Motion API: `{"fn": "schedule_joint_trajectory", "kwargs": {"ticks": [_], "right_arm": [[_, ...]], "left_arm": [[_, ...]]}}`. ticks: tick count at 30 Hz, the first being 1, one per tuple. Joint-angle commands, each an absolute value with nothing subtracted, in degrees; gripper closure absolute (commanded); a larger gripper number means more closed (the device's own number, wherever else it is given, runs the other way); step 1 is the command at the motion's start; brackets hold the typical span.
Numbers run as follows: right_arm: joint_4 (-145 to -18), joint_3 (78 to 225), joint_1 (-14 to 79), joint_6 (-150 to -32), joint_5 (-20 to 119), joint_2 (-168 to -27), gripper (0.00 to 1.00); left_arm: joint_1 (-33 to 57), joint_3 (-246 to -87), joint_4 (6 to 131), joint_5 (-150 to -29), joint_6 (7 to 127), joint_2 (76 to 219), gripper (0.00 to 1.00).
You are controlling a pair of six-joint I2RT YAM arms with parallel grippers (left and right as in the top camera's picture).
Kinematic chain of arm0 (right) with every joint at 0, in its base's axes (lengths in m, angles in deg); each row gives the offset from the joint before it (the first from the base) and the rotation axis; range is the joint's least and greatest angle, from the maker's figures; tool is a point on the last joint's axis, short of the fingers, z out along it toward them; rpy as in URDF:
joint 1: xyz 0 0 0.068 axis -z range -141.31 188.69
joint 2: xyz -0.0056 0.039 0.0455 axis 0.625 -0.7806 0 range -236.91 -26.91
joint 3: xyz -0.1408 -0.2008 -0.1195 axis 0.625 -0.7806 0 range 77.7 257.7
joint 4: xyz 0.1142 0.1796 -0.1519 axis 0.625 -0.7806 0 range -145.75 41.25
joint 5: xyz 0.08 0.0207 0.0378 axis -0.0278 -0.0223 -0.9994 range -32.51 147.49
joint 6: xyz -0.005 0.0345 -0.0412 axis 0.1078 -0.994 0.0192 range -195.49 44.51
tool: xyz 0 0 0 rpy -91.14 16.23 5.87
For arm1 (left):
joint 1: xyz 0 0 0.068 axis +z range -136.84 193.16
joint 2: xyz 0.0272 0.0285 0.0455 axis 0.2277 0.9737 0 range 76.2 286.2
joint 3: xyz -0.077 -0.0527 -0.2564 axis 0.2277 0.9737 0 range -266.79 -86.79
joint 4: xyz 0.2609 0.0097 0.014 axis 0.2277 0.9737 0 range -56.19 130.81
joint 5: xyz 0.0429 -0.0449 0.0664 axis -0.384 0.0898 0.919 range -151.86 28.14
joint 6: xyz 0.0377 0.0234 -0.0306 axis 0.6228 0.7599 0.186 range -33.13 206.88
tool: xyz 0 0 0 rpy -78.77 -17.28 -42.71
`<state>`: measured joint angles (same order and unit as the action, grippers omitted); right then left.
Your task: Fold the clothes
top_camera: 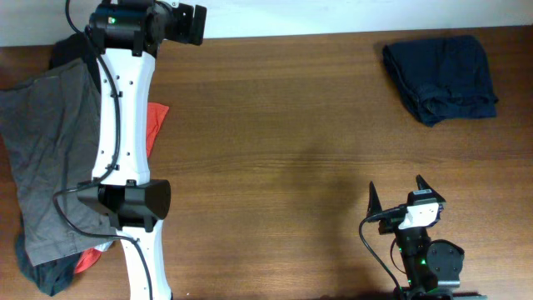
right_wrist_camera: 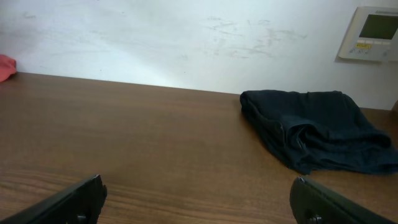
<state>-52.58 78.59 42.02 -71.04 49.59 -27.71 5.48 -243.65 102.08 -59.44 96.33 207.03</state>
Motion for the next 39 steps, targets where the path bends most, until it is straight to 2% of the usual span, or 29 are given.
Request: {"fn": "schedule_joint_trajectory", "kwargs": {"ticks": [1,9,13,18,21,28,39], "right_arm": [[-52.54,78.02,41.65,-71.69,50.64,-27.12,0.01],[-52.54,78.02,41.65,-71.69,50.64,-27.12,0.01],[-52.54,78.02,41.65,-71.69,50.64,-27.12,0.01],[-52.54,78.02,41.65,-71.69,50.64,-27.12,0.01],[-52.54,78.02,41.65,-71.69,50.64,-27.12,0.01],[-52.54,78.02,41.65,-71.69,50.64,-27.12,0.01],[-52.54,78.02,41.65,-71.69,50.64,-27.12,0.01]], "left_arm": [[5.45,-243.47,102.04,-59.05,97.25,206.57,0.01],[5.61,-243.47,102.32,-59.01,97.25,206.57,0.01],[5.54,-243.47,106.78,-59.92,96.66,206.06,0.01],[5.56,-240.35,103.94,-68.84,93.99,202.09,0.01],[5.39,-233.24,97.23,-69.61,94.01,197.52,0.01],[7.03,-205.05,79.0,-69.45,94.25,181.37,0.01],[10.5,-171.5,65.56,-66.63,94.25,163.23,0.01]]}}
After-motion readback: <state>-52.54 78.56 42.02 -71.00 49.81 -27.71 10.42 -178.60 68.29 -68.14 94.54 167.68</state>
